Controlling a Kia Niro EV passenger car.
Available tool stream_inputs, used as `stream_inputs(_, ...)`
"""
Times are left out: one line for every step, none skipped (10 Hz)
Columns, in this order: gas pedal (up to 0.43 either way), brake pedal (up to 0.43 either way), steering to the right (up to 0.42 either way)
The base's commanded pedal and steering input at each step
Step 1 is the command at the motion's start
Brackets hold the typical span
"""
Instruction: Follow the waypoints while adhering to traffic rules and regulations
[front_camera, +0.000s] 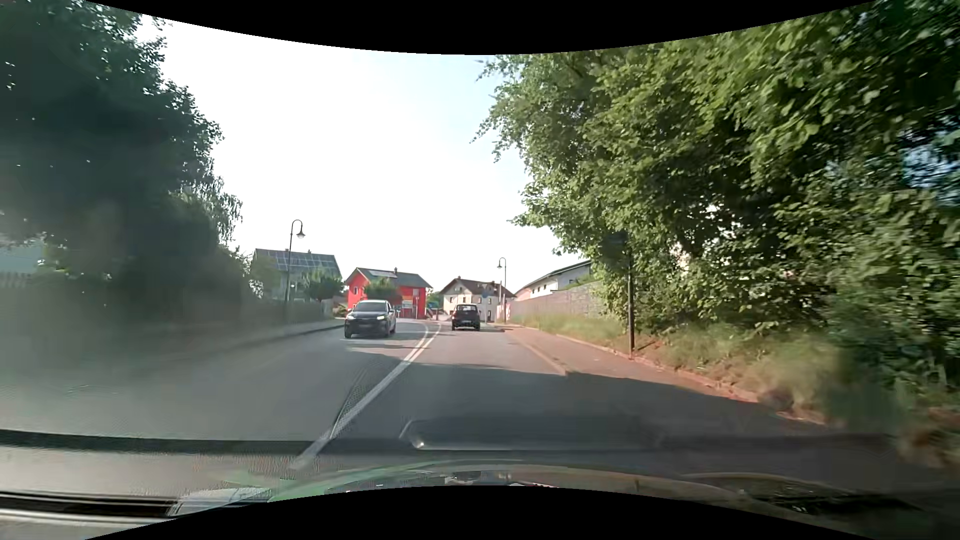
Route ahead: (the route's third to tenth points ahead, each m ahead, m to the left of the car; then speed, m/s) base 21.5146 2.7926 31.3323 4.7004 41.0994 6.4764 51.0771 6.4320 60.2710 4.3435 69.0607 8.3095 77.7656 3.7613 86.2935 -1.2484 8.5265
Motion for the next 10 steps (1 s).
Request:
stream_inputs(0.079,0.000,-0.015)
stream_inputs(0.079,0.000,-0.015)
stream_inputs(0.079,0.000,-0.014)
stream_inputs(0.079,0.000,-0.015)
stream_inputs(0.079,0.000,-0.014)
stream_inputs(0.087,0.000,-0.014)
stream_inputs(0.087,0.000,-0.014)
stream_inputs(0.087,0.000,-0.014)
stream_inputs(0.087,0.000,-0.014)
stream_inputs(0.087,0.000,-0.014)
